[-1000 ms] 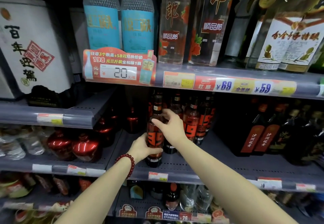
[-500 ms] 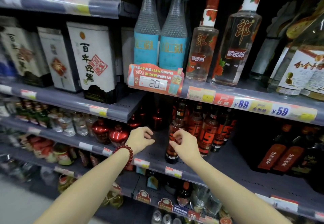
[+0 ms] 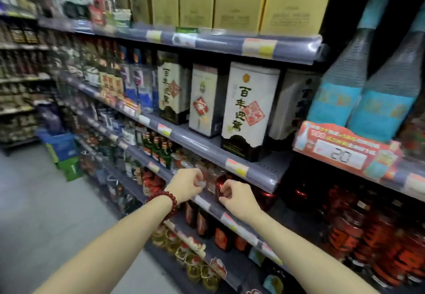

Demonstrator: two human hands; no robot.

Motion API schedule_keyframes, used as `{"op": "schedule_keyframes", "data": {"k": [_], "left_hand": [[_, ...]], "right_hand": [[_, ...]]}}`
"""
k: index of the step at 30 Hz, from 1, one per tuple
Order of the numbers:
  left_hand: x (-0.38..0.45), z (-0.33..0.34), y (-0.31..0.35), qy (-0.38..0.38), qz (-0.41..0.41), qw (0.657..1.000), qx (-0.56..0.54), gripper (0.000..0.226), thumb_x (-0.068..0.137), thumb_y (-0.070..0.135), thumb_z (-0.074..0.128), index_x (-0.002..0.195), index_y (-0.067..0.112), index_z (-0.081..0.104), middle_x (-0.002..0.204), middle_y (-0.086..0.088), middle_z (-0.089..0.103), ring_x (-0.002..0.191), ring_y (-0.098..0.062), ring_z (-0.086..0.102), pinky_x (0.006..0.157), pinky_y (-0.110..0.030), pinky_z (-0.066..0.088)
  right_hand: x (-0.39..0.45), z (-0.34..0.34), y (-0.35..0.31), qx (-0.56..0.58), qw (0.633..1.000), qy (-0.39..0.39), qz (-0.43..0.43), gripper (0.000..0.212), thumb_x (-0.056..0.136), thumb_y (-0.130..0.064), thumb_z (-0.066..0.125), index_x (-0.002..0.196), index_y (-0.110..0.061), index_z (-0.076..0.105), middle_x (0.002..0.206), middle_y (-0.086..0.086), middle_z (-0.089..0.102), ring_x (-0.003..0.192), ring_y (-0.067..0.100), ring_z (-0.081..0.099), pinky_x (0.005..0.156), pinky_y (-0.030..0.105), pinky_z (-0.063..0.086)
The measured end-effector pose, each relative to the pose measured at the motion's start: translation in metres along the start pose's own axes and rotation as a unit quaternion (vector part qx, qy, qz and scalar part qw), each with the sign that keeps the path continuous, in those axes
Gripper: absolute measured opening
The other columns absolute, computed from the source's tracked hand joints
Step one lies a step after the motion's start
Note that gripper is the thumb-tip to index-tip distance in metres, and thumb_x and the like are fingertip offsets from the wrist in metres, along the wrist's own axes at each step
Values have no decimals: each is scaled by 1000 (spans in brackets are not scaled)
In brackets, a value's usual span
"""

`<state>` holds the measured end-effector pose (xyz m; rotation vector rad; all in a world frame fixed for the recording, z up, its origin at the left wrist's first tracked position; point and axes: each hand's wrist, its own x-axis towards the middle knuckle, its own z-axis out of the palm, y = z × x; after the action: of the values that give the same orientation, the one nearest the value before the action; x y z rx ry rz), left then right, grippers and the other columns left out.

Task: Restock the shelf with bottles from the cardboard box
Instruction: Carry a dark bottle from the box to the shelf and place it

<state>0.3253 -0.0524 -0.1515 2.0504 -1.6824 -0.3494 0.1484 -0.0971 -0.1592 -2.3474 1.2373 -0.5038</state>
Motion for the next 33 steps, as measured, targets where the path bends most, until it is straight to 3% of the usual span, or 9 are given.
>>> {"op": "schedule_keyframes", "data": {"k": [8,12,16,21,27,33], "left_hand": [[-15,-106,-157,78,-96,992,34,21,79,12,66,100,9,66,94,-7,71,92,-21,65,82,-33,52],[-39,-147,-231,111,-162,980,34,24,78,11,66,102,8,65,96,-6,71,92,-21,66,81,-28,49],[-70,-178,-296,154,-239,958,27,26,78,9,66,104,6,65,98,-9,71,92,-23,66,80,-24,46],[-104,-198,-359,173,-325,929,34,28,79,13,66,107,11,65,99,-6,71,93,-21,66,82,-25,49],[-135,-224,-415,212,-430,876,50,24,83,21,66,106,15,64,101,-1,68,96,-18,64,81,-26,52],[-177,-243,-442,270,-535,799,36,24,88,24,61,108,13,63,108,-5,68,102,-21,61,82,-27,47]], "right_hand": [[96,93,-137,-4,993,-66,-103,13,80,-17,65,93,-12,64,99,7,69,97,23,62,75,27,43],[133,140,-202,-8,982,-109,-155,18,81,-15,63,98,-9,66,100,7,70,97,23,63,80,31,49],[157,188,-259,-6,968,-145,-206,10,81,-18,63,91,-16,62,97,4,70,95,20,63,70,26,40],[183,251,-320,17,943,-211,-257,19,78,-13,63,98,-13,66,96,5,70,95,22,63,82,28,48],[219,319,-405,37,893,-282,-349,20,81,-12,61,99,-12,67,97,5,70,95,22,63,82,26,48],[225,371,-490,32,810,-360,-462,16,81,-11,65,97,-9,67,96,8,69,92,22,63,79,25,46]]}}
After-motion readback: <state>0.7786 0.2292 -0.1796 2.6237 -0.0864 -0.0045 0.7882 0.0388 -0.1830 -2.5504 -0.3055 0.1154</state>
